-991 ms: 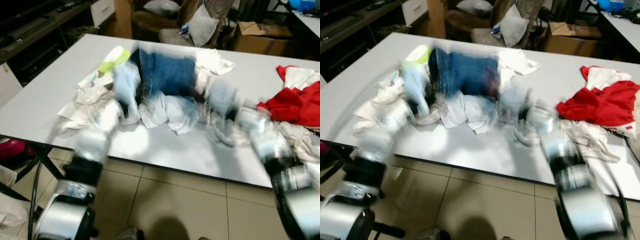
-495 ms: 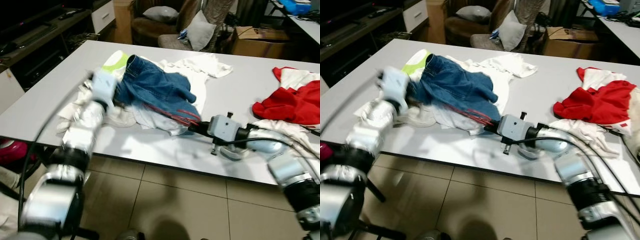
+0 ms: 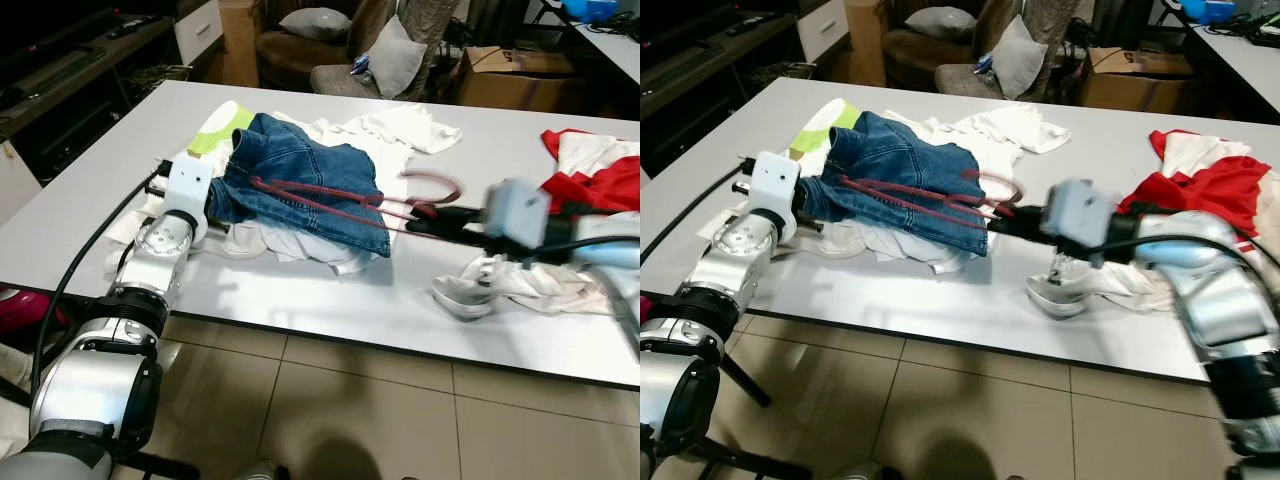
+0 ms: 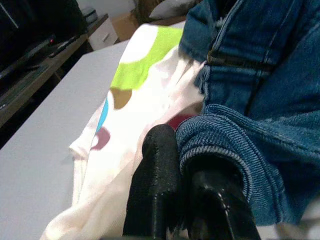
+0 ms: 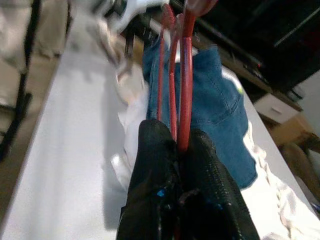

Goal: Hang hanger

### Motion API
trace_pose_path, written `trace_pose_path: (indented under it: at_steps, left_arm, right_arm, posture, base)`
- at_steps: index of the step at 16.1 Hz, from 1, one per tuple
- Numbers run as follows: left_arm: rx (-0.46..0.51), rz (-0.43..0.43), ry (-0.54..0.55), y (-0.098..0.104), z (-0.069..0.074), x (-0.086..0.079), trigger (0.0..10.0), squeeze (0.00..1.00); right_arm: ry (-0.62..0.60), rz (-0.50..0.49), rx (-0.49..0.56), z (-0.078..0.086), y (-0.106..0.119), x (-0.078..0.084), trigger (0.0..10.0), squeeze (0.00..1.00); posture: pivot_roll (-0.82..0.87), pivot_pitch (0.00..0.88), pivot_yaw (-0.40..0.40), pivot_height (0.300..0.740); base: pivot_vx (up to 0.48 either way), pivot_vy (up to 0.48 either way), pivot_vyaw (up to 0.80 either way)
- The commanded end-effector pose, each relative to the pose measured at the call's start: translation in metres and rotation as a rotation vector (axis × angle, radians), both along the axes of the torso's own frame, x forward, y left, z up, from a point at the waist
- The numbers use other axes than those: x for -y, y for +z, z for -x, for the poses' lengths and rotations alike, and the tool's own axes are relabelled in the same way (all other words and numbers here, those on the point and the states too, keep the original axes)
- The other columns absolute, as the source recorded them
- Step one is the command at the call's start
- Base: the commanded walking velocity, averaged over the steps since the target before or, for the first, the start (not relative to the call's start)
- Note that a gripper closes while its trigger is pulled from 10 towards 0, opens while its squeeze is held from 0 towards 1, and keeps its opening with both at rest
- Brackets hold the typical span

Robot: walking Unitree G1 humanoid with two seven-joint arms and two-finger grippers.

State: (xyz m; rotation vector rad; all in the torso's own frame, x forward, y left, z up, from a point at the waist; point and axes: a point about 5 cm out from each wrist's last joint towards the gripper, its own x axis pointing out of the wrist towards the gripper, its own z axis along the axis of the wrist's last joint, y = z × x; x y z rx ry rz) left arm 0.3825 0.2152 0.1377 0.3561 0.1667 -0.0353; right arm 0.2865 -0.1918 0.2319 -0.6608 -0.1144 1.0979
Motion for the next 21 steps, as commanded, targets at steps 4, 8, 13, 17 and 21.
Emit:
trace_pose_path:
  at_steps: [4, 8, 13, 17, 21]
  left_arm:
    - [-0.042, 0.201, -0.192, -0.017, 0.019, -0.005, 10.0, 1.0]
    - [0.075, 0.334, -0.388, -0.001, 0.045, -0.007, 10.0, 1.0]
    - [0.195, 0.414, -0.533, 0.054, 0.077, 0.002, 10.0, 1.0]
    - [0.343, 0.52, -0.51, 0.092, 0.083, 0.029, 10.0, 1.0]
    - [0.283, 0.422, -0.415, 0.072, 0.076, 0.07, 10.0, 0.0]
  right_arm:
    - [-0.115, -0.262, 0.05, 0.012, 0.035, 0.017, 10.0, 0.0]
    - [-0.373, -0.406, -0.003, 0.017, 0.021, 0.022, 10.0, 0.0]
    - [-0.687, -0.437, -0.069, 0.004, -0.009, 0.02, 10.0, 0.0]
    - [-0.713, -0.475, -0.172, 0.009, -0.028, -0.005, 10.0, 0.0]
    - [-0.832, -0.648, -0.198, 0.016, -0.041, -0.013, 10.0, 0.0]
  posture:
    - [-0.09, 0.0, 0.083, 0.74]
    - [-0.11, 0.0, 0.096, 0.74]
    - [-0.12, 0.0, 0.096, 0.74]
    - [-0.09, 0.0, 0.075, 0.74]
    - [-0.1, 0.0, 0.075, 0.74]
  base:
    - [0.0, 0.0, 0.0]
    - [0.0, 0.0, 0.0]
    - [0.0, 0.0, 0.0]
    - [0.0, 0.0, 0.0]
    - [0.0, 0.0, 0.0]
